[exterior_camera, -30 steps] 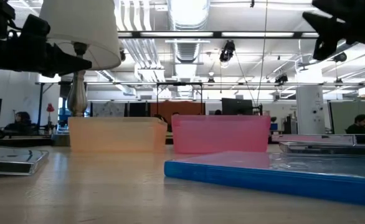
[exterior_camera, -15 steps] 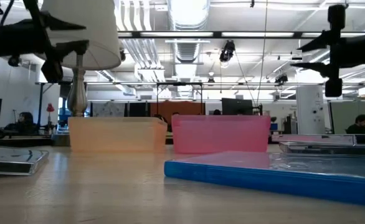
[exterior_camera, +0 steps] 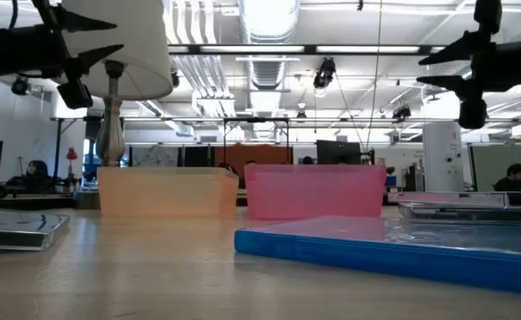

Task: Pick & place jewel cases by type
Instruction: Put the right black CD case into the pink bin

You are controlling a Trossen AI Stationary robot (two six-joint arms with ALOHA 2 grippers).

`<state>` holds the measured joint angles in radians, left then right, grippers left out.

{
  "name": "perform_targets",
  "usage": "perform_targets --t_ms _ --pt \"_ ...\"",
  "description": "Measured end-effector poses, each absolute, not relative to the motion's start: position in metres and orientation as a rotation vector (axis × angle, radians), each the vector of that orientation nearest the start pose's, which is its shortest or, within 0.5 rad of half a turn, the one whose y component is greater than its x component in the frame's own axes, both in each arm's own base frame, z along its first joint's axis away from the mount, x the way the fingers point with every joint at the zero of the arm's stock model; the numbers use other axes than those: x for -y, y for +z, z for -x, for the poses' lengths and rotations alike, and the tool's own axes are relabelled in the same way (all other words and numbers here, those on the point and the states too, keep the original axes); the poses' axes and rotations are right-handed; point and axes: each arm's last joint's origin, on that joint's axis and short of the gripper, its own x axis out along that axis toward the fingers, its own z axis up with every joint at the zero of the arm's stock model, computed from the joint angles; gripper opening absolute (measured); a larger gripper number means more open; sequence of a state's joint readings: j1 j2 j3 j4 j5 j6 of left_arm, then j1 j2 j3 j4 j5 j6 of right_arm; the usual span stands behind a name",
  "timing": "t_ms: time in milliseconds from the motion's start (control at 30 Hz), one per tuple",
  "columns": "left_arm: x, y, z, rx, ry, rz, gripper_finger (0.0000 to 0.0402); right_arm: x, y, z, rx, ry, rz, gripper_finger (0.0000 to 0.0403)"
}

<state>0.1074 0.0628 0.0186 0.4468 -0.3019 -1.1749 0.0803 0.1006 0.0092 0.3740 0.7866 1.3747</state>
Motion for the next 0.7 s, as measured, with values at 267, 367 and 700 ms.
perform_targets --t_ms 267,367,700 --pt "-0.018 0.256 -0.092 0.616 0.092 1.171 0.0120 0.004 0.192 -0.100 0.432 -0.179 -1.352 0.0123" --pt "-0.019 0.283 -0.107 0.527 0.159 1.124 0.0118 0.000 0.192 -0.105 0.169 -0.227 -1.376 0.0123" --pt "0.011 0.292 -0.227 -0.122 0.210 1.154 0.0117 -0.013 0.227 -0.087 -0.820 -0.534 -1.249 0.0123"
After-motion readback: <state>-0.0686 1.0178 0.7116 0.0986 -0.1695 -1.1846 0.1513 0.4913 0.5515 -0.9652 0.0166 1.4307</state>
